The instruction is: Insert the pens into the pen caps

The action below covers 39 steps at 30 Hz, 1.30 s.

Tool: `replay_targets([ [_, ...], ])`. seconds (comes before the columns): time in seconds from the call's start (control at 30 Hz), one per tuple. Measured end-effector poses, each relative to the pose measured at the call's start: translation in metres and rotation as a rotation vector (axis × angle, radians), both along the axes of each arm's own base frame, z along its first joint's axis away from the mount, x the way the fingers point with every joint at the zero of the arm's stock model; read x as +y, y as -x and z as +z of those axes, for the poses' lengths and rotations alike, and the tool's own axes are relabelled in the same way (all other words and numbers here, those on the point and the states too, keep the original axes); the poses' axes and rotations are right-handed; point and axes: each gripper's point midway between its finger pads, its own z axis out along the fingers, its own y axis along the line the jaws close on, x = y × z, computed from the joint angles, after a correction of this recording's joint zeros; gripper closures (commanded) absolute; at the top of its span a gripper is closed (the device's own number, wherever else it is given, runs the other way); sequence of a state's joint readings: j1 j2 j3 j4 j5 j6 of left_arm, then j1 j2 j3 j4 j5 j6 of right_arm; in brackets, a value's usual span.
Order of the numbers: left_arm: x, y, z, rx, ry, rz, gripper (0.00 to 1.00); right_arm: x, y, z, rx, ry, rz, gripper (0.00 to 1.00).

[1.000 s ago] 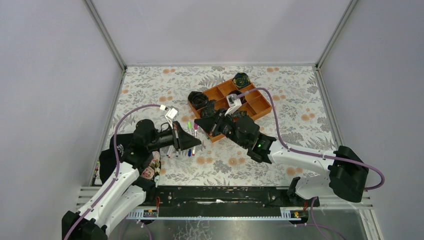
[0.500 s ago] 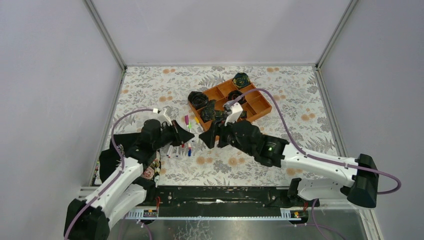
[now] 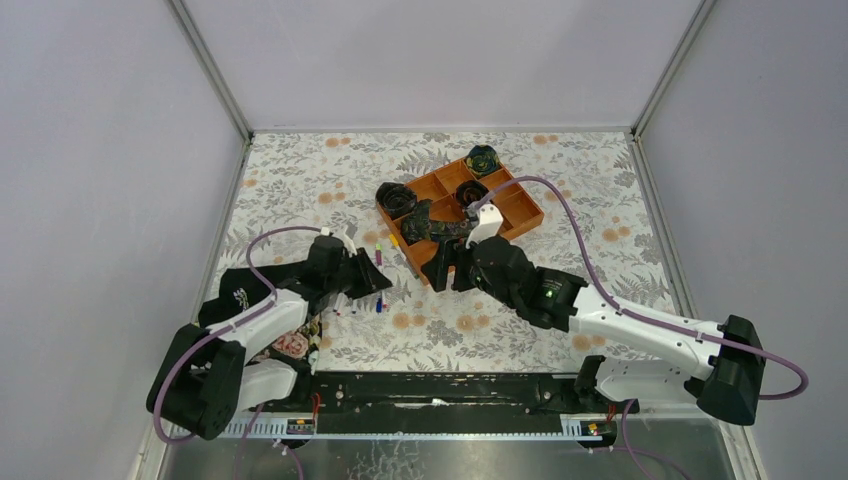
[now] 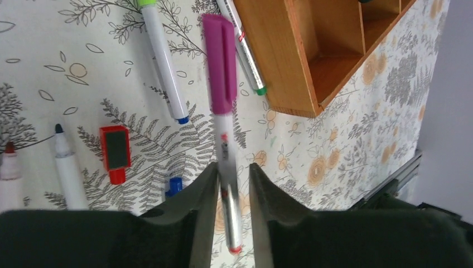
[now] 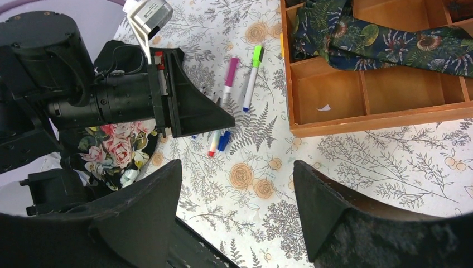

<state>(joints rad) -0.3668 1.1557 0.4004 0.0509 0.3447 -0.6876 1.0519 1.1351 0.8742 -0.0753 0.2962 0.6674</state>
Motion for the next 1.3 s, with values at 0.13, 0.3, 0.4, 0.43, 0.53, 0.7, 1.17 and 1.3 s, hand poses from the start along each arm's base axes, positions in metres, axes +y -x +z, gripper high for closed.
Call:
replay_targets([
  [0.13, -0.003, -0.008, -0.001, 0.004, -0.01, -0.007, 0.46, 0.001, -0.001, -0.009, 0.014, 0.021, -0.001, 0.23],
  [0.3, 0.001, -0.027, 0.02, -0.075, -0.046, 0.03, 0.47, 0.008, -0.002, -0.035, 0.053, 0.086, 0.015, 0.25],
  [0.4, 0.015, -0.037, 0.031, -0.114, -0.105, 0.109, 0.54, 0.013, 0.0, -0.049, 0.081, 0.114, 0.036, 0.26],
  [0.43, 0.023, -0.039, 0.031, -0.117, -0.135, 0.144, 0.59, 0.015, 0.001, -0.053, 0.091, 0.118, 0.046, 0.26],
  [0.53, 0.047, -0.034, 0.023, -0.086, -0.229, 0.235, 0.68, 0.021, 0.003, -0.059, 0.108, 0.12, 0.069, 0.26],
  [0.7, 0.073, -0.018, 0.006, -0.004, -0.335, 0.315, 0.74, 0.027, 0.005, -0.063, 0.121, 0.111, 0.092, 0.26],
  [1.17, 0.081, 0.023, -0.037, 0.158, -0.465, 0.288, 0.8, 0.036, 0.005, -0.064, 0.127, 0.085, 0.112, 0.26],
  [1.3, 0.081, 0.027, -0.045, 0.183, -0.496, 0.274, 0.83, 0.037, 0.004, -0.062, 0.126, 0.076, 0.11, 0.26],
])
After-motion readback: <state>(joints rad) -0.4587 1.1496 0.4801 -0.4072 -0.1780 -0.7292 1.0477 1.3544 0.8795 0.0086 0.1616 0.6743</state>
